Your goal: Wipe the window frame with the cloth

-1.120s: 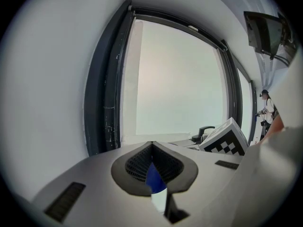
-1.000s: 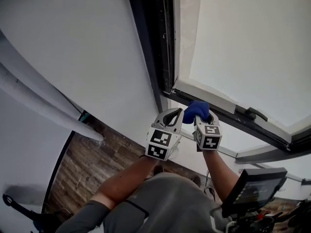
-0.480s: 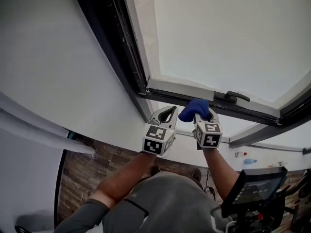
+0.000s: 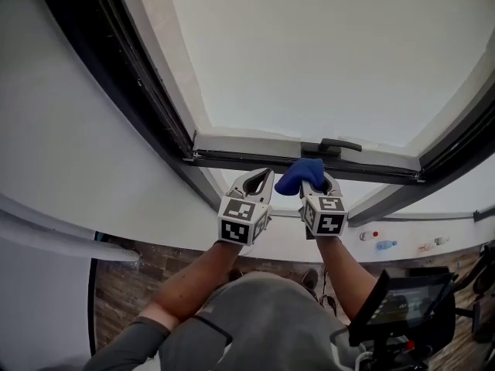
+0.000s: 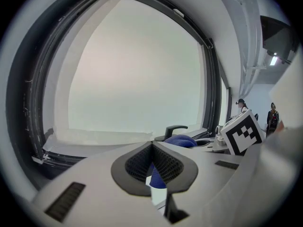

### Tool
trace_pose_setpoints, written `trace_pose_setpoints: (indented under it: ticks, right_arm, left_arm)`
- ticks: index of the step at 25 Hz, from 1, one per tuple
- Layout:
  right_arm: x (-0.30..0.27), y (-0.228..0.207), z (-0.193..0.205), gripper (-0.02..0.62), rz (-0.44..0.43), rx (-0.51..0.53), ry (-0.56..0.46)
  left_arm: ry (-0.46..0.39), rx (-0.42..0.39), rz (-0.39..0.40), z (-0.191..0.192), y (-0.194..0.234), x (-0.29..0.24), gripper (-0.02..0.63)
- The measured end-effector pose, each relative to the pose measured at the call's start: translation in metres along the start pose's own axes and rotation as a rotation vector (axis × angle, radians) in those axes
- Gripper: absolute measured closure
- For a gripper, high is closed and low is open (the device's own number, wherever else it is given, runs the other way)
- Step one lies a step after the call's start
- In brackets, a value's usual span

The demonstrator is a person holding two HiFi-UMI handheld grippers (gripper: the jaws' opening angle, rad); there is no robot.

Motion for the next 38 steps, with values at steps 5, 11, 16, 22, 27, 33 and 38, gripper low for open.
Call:
trace_pose_setpoints:
  ticks: [5,11,16,22,27,33,38]
  right_arm:
    - [0.013,-0.035,0.005,0.476,0.024,-0.025,-0.007]
    - [0.031,-0.07,0.01,0.476,0.04,-0.042,-0.014]
    - [0.046,-0.101,0.015,0.476,0.063,-0.062,-0.019]
    - [0.062,-0.137,0.025,0.476,0.075,-0.087,-0.024]
    - [0.076,-0.168,0.032,0.476,0.08,-0.09,-0.024]
    - [0.092,-0.203,0.039,0.476,0.092,-0.098,-0.032]
    - [0.109,-0.236,0.048,0.476,0.102,-0.112,-0.037]
  left_arm:
    - [0.015,-0.018,0.026,-0.001,-0.029,-0.022,0.597]
    - [0.022,-0.026,0.066,-0.003,-0.066,-0.044,0.597]
    - [0.036,-0.026,0.082,-0.002,-0.092,-0.06,0.597]
    - [0.049,-0.034,0.087,0.0,-0.124,-0.081,0.597]
    - [0.049,-0.037,0.101,0.002,-0.154,-0.098,0.597]
    - [0.061,-0.035,0.097,0.009,-0.181,-0.112,0.597]
    - [0.068,-0.042,0.091,0.009,-0.207,-0.131,0.597]
Point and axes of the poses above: the fingertips, and each gripper's own axes: x backward along the fingers, y to its left, z out of its underside, the point moved 6 cm from there along x, backward along the fingers, and after that the axes turned 8 degrees about x, right-handed, at the moved point
